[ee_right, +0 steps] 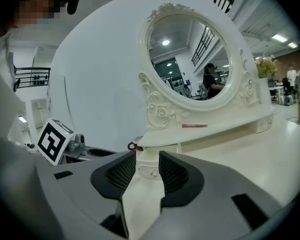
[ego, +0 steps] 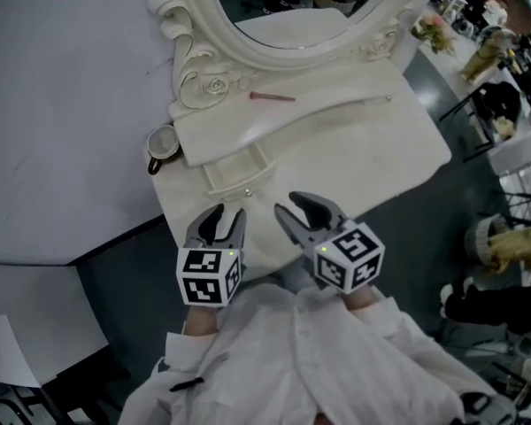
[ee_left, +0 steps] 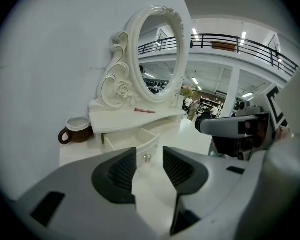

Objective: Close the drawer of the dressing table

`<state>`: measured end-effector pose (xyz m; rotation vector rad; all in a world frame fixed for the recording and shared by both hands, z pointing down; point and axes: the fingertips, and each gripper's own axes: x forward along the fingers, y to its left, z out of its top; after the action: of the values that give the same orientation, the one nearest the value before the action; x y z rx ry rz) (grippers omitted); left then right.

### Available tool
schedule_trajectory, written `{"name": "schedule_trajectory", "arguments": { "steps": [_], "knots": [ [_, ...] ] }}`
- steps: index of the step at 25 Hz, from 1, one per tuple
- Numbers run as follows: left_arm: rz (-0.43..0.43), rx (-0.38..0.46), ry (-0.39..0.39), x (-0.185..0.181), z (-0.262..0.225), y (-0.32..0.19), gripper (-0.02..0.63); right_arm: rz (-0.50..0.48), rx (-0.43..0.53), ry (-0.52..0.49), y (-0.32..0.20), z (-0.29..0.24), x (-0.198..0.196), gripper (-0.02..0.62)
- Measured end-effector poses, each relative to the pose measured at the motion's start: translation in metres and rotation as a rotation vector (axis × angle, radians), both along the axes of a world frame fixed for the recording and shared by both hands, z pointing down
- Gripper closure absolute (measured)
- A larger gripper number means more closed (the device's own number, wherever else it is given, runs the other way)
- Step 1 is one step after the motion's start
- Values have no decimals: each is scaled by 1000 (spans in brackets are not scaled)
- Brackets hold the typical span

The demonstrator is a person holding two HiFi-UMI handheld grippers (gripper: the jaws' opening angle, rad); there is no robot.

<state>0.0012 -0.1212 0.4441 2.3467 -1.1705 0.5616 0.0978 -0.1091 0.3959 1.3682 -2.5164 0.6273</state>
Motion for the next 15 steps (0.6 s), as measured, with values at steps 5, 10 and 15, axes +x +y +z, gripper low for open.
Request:
{"name": "schedule_trajectory", "arguments": {
  "steps": [5,10,15],
  "knots": [
    [-22,-12,-1,-7,7,-10,460,-42,-10,14,-15,7,-6,459],
    [-51,-11,2,-10,10,-12,460,-90,-29,6,-26,17,-16,459],
    [-67,-38,1,-19,19,-6,460,-158,-45,10,-25,23,-39,459]
  ]
}}
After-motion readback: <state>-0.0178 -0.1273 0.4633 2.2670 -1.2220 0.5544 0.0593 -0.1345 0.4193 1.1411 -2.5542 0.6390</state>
